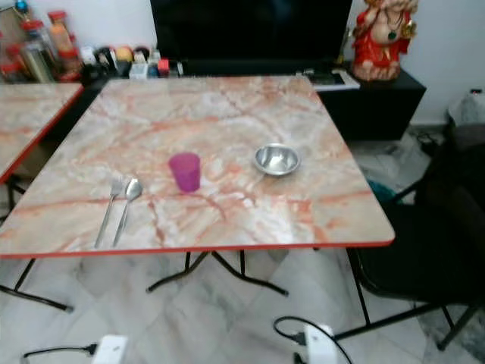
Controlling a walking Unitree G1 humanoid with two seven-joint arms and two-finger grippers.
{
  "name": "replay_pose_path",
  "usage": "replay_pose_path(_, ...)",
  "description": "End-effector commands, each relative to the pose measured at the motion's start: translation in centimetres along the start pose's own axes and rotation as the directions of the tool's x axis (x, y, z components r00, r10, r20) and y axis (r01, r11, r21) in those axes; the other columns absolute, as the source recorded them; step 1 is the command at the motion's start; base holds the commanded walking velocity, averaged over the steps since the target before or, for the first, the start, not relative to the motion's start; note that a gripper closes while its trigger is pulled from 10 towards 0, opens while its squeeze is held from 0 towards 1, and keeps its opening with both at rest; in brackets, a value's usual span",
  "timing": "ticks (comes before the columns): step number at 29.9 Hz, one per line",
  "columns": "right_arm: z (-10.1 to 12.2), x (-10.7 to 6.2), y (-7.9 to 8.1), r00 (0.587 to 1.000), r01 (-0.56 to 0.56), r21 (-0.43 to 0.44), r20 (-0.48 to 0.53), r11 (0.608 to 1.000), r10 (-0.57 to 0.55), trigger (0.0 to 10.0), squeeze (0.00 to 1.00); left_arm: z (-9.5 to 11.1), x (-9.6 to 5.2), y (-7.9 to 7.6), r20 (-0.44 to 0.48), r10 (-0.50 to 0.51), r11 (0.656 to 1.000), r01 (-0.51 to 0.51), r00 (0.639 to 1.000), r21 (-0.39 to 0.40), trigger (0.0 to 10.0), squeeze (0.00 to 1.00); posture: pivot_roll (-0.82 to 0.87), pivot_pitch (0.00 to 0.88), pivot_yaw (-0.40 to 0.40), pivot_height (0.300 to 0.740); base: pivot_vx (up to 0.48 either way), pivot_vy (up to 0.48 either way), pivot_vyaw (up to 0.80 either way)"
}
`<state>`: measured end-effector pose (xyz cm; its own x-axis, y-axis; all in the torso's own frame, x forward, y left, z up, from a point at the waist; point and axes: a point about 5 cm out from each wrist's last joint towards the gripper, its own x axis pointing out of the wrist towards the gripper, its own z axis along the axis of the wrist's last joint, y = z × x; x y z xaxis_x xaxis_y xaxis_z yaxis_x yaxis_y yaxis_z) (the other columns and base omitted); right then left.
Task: Setting the table
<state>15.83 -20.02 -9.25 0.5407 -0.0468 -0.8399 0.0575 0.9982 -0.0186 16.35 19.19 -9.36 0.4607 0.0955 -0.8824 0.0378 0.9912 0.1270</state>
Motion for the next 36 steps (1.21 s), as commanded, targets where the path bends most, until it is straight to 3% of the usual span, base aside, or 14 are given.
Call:
replay_pose_path(1,0.1,0.1,0.9,1.000,-0.019,0.015,0.009,1.000,0.019,10.0,0.00,-0.4,0.0,0.7,-0.016,0.011,0.999,-0.010,1.000,0.035,10.0,0.00,-0.11,0.000,0.006,0.740,0.000,-0.442,0.00)
replay_pose_path(15,0.2,0.1,1.2,0.999,-0.031,-0.007,0.013,0.999,0.031,10.0,0.00,1.2,0.1,0.6,0.032,0.009,0.997,-0.011,0.999,0.078,10.0,0.00,-0.11,0.000,-0.006,0.740,0.017,-0.423,0.00)
replay_pose_path(27,1.1,0.3,1.5,0.999,-0.046,-0.038,0.022,0.998,0.047,10.0,0.00,2.5,0.1,0.8,0.097,0.015,0.997,-0.022,0.995,0.072,10.0,0.00,-0.07,0.000,-0.019,0.740,0.000,0.000,0.00)
replay_pose_path(34,1.7,0.4,1.7,0.998,-0.057,-0.050,0.033,0.997,0.059,10.0,0.00,6.1,-0.3,0.0,0.303,-0.001,0.999,-0.014,0.953,0.047,10.0,0.00,-0.07,0.000,-0.030,0.740,0.000,0.000,0.00)
replay_pose_path(36,1.6,0.4,1.7,0.998,-0.059,-0.054,0.032,0.997,0.061,10.0,0.00,8.3,-0.7,0.1,0.423,0.034,0.999,-0.041,0.905,0.009,10.0,0.00,-0.07,0.000,-0.030,0.740,0.000,0.000,0.00)
